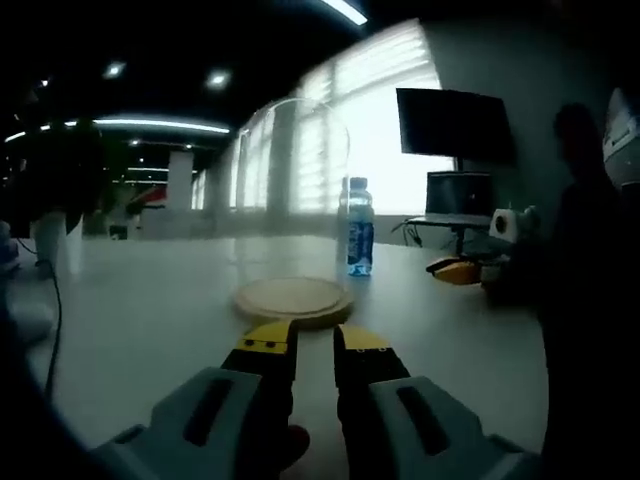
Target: Open the cover put in the Mizone put the cover back on
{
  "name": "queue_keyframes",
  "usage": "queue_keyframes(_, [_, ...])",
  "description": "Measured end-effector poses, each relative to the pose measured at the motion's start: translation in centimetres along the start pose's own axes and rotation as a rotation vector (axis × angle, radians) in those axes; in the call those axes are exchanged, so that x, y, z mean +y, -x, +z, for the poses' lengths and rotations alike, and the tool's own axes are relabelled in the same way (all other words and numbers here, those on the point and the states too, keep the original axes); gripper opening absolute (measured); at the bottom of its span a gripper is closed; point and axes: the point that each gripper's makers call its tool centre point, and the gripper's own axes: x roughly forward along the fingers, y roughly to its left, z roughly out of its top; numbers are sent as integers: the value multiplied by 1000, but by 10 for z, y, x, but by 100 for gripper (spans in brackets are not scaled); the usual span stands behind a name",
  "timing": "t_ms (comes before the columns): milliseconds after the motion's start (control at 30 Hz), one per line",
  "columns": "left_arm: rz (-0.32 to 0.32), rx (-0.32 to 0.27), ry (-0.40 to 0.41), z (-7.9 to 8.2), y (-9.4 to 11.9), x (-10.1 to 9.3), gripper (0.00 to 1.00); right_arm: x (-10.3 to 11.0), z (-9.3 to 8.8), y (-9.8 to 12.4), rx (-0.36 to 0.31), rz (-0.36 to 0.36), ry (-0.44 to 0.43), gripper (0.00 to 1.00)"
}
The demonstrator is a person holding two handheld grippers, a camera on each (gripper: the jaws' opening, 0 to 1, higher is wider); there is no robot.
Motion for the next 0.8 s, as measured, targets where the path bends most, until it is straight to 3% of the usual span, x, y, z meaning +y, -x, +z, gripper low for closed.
queue_keyframes(133, [10, -1, 58, 1, 1, 5, 11, -4, 2, 1, -13, -4, -35, 11])
queue_keyframes(333, [4, 1, 5, 0, 1, 1, 12, 0, 0, 0, 1, 0, 2, 11])
queue_keyframes(533, [10, -2, 28, 0, 1, 4, 12, -7, 2, 1, -15, -19, -44, 11])
queue_keyframes(667, [9, 4, 7, -1, 1, 3, 12, -1, 0, 0, -1, -8, -8, 11])
queue_keyframes(800, [10, 5, 38, -1, 1, 5, 12, -4, 1, 1, -8, -12, -22, 11])
